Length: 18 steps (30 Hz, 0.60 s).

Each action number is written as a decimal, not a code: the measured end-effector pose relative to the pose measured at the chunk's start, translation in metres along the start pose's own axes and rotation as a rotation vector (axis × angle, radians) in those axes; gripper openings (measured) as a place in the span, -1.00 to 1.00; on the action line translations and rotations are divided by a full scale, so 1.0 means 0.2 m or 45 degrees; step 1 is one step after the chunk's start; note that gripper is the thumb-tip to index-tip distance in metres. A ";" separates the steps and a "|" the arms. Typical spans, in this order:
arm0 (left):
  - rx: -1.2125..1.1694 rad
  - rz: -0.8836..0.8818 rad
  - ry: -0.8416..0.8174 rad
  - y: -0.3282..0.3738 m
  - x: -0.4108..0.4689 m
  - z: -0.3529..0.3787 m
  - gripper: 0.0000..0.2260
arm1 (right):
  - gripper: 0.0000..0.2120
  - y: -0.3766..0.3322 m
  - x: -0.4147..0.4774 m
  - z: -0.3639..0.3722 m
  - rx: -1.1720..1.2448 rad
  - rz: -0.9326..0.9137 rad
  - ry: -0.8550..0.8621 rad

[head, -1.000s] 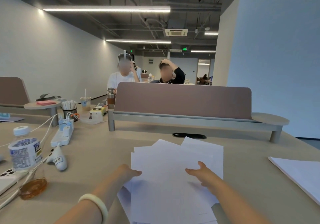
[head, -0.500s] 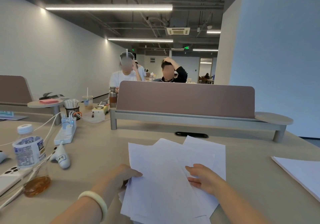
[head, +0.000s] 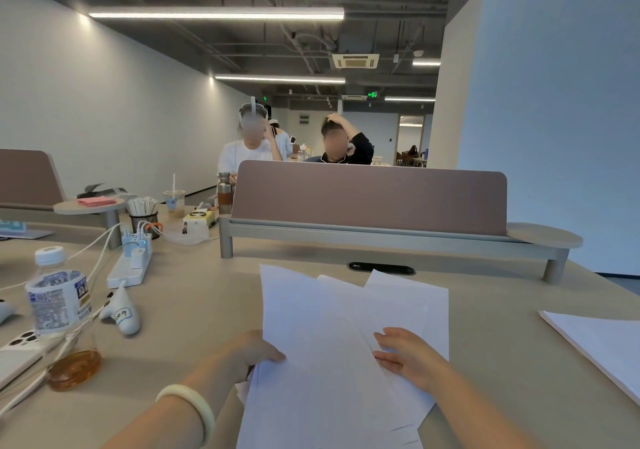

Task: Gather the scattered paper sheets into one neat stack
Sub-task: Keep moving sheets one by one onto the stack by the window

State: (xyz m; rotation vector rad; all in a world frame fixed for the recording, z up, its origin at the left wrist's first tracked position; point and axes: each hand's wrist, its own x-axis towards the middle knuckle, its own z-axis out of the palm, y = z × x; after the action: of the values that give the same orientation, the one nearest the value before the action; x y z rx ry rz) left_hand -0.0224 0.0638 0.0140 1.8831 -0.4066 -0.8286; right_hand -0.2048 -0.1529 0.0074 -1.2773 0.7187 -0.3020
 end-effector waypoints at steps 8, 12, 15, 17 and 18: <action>-0.132 0.231 0.045 0.00 -0.06 0.00 -0.52 | -0.51 0.02 0.01 -0.03 -0.169 -0.117 0.230; -0.208 0.332 0.073 0.00 -0.07 -0.02 -0.48 | -0.45 0.02 -0.01 -0.03 -0.159 -0.156 0.292; -0.240 0.427 0.113 0.01 -0.08 -0.04 -0.55 | -0.37 0.02 -0.01 -0.04 -0.184 -0.178 0.297; -0.267 0.499 0.142 0.03 -0.09 -0.05 -0.59 | -0.35 0.00 -0.02 -0.03 -0.201 -0.204 0.239; -0.276 0.533 0.150 0.05 -0.10 -0.05 -0.60 | -0.35 -0.01 -0.02 -0.02 -0.202 -0.218 0.207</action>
State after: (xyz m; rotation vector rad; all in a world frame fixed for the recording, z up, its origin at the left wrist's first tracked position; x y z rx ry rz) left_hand -0.0297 0.0784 0.0322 1.5618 -0.5883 -0.4585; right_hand -0.2092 -0.1545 0.0107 -1.4810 0.7845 -0.5007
